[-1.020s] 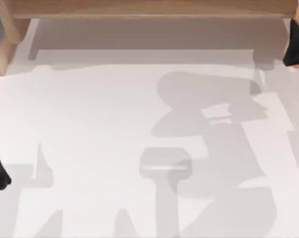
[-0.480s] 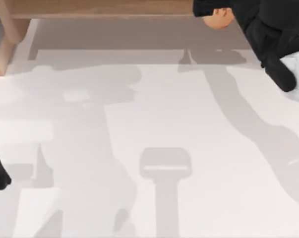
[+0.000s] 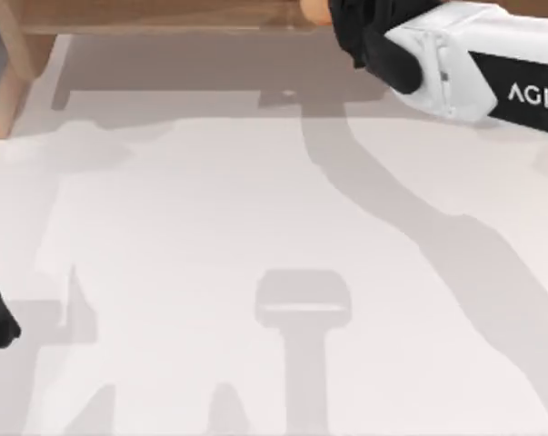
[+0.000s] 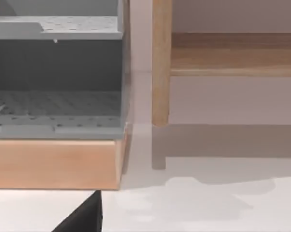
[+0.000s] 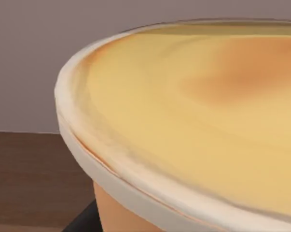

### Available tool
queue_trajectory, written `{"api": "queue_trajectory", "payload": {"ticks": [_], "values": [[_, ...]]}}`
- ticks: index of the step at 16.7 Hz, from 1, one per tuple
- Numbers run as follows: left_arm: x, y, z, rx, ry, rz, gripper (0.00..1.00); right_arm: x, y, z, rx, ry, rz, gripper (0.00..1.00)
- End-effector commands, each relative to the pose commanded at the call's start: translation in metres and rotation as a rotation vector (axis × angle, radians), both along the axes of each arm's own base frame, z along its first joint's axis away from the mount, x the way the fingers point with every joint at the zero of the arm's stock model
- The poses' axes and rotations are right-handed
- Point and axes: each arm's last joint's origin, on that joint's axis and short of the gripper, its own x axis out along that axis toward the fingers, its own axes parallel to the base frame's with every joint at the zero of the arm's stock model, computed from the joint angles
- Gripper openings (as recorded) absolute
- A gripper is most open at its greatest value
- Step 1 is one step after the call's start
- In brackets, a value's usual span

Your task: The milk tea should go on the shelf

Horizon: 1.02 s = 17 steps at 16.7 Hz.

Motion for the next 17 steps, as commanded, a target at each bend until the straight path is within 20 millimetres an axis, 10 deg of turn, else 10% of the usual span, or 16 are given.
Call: {"api": "queue_trajectory", "payload": {"ticks": [17], "values": [[0.000, 0.000, 0.000, 0.000, 0.000, 0.000, 1.00, 0.019, 0.026, 0.005, -0.022, 0.017, -0.089, 0.00]]}}
